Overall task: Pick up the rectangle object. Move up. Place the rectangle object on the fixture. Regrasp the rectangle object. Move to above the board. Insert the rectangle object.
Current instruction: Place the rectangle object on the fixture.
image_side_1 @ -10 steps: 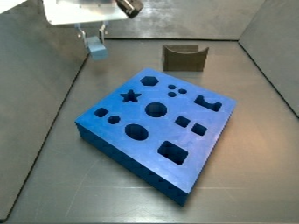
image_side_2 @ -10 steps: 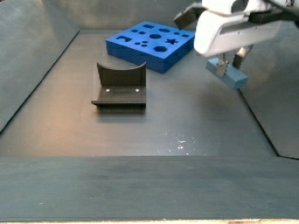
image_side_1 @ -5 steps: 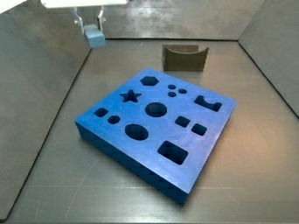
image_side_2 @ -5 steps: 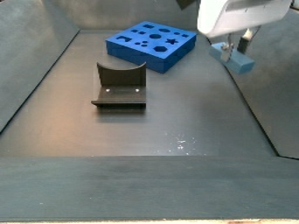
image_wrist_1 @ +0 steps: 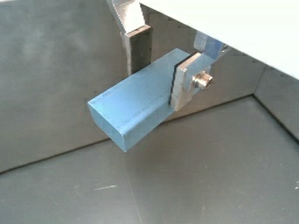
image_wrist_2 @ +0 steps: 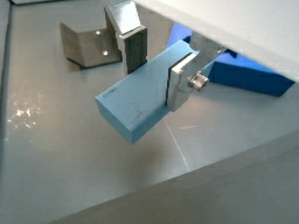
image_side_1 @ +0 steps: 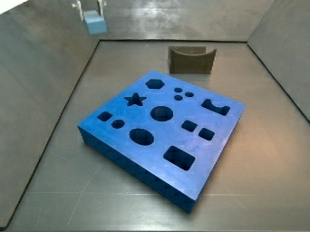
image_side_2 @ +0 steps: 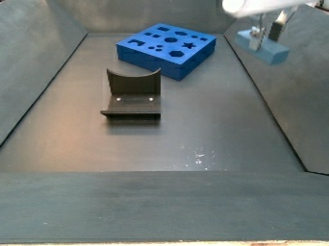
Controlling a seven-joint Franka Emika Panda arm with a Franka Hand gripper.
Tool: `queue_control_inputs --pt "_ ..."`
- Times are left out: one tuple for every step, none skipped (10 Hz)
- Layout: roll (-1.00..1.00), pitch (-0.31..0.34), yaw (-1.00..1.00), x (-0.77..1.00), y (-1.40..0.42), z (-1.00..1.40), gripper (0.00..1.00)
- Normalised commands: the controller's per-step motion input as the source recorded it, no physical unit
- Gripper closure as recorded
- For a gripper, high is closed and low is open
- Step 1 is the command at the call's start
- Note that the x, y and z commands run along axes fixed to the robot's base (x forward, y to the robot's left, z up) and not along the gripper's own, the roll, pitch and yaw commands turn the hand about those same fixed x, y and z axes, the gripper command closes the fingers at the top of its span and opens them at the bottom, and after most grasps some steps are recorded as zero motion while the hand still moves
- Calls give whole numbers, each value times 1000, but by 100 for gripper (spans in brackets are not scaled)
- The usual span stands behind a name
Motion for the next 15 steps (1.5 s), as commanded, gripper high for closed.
queue_control_inputs --pt "164 116 21 -11 14 475 100" --pt "148 120 28 -6 11 308 100" --pt "143 120 31 -7 9 178 100" --pt "111 -20 -1000 1000 -158 242 100" --pt "107 -14 -1000 1000 -157 223 100" --pt "98 18 -1000 1000 -138 201 100" --pt "95 42 -1000 1000 -127 189 100" --pt "96 63 -1000 1000 -123 180 100" --pt "106 139 -1000 1000 -108 157 100" --pt "112 186 -1000 1000 -100 149 100" --pt "119 293 -657 1000 -87 132 100" --pt "109 305 -506 1000 -83 126 100" --pt "82 308 -235 1000 -71 110 100" --pt "71 299 -155 1000 -64 103 100" --pt "51 275 -81 1000 -55 88 100"
